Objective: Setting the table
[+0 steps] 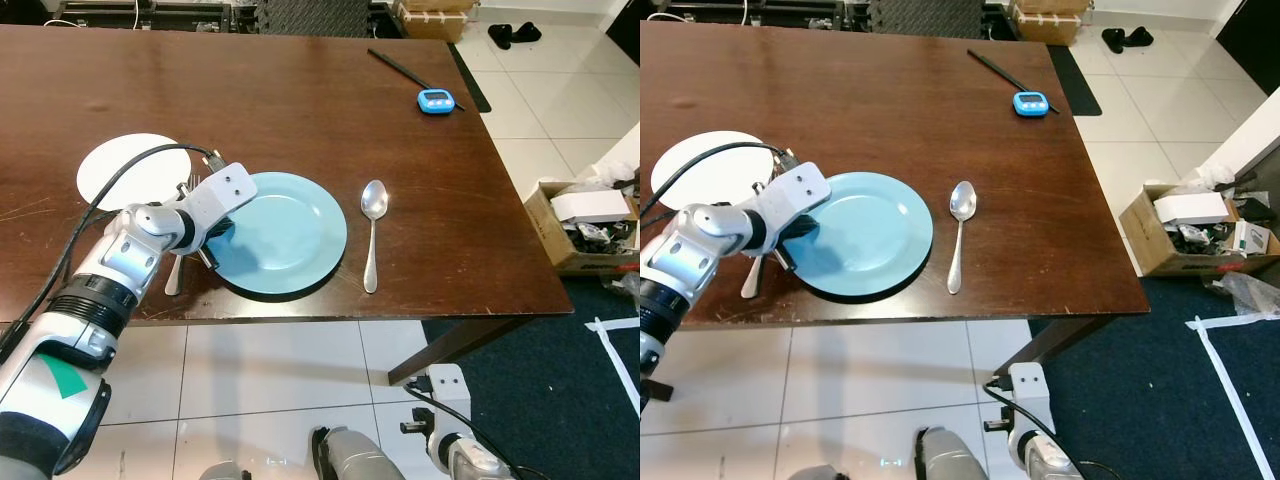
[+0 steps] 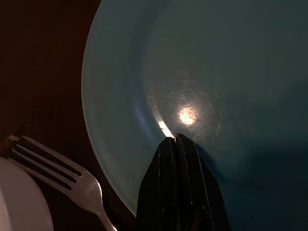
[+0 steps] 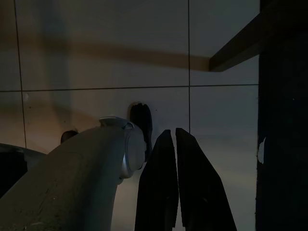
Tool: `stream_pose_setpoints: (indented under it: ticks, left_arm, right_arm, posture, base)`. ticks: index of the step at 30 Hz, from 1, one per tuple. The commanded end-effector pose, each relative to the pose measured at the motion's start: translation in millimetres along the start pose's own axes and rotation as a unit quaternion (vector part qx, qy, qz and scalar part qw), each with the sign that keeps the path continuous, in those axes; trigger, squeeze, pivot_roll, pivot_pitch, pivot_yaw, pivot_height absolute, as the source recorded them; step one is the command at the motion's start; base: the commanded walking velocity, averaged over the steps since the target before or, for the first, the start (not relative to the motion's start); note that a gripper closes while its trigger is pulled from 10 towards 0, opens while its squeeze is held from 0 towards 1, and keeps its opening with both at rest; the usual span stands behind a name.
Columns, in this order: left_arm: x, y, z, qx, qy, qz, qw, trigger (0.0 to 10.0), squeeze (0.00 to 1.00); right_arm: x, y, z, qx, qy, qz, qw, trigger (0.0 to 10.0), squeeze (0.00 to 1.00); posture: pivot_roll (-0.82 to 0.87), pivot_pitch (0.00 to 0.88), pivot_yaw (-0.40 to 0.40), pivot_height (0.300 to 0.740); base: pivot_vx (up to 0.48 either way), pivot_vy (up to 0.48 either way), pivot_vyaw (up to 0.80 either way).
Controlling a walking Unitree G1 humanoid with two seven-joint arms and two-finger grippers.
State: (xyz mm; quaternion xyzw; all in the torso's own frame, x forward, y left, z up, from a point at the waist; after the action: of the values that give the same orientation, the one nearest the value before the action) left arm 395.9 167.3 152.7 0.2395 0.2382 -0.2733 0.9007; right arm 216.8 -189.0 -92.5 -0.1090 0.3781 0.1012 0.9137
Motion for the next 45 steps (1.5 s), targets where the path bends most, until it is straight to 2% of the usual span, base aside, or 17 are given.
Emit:
stream_pose_setpoints:
  ticks: [1,8,35,44,45]
  left_arm:
    - [-1.6,0.6,-7.7,0.002,0.017,-0.005,1.000,0.0,0.00]
    - [-5.6,-2.5,0.5,-0.004,0.007,-0.029,1.000,0.0,0.00]
    - [-12.0,-0.7,-12.9,0.020,0.047,-0.038,0.998,0.0,0.00]
    - [-16.5,-1.3,7.6,-0.006,0.003,-0.052,0.999,0.0,0.00]
    - [-20.0,0.1,16.8,-0.021,-0.019,-0.056,0.998,0.0,0.00]
  right_arm:
    - [-2.4,2.4,-9.3,0.005,0.014,0.003,1.000,10.0,0.00]
    - [-2.3,-0.2,-8.2,0.006,0.013,0.000,1.000,10.0,0.00]
    - [-0.9,1.8,-5.3,0.006,0.010,0.002,1.000,10.0,0.00]
    - [-0.2,2.6,-3.9,0.006,0.009,0.004,1.000,10.0,0.00]
    - [-0.2,2.7,-3.7,0.006,0.009,0.003,1.000,10.0,0.00]
  posture:
    - [0.03,0.090,-0.028,0.740]
    - [0.03,0.087,-0.029,0.740]
    - [0.04,0.081,-0.030,0.740]
    - [0.04,0.076,-0.033,0.740]
    - [0.04,0.074,-0.033,0.740]
  base:
    - [0.000,0.000,0.00]
    - [0.000,0.000,0.00]
    - [0.000,0.000,0.00]
    - [0.000,0.000,0.00]
    - [0.000,0.000,0.00]
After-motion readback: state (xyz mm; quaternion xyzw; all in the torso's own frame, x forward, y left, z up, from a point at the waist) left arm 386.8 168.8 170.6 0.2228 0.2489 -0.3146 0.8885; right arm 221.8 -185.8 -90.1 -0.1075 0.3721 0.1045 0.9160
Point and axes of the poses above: a point about 5 cm out from each wrist's last joint towards the gripper, its own x axis pointing out of the wrist towards the gripper, its own z axis along the axis of the wrist's last joint, y = z × x, the point moved 3 cm from there along x, pointing out of the wrist towards the gripper, and after that the axes turned 15 degrees about -x, right-handed, at the moved point
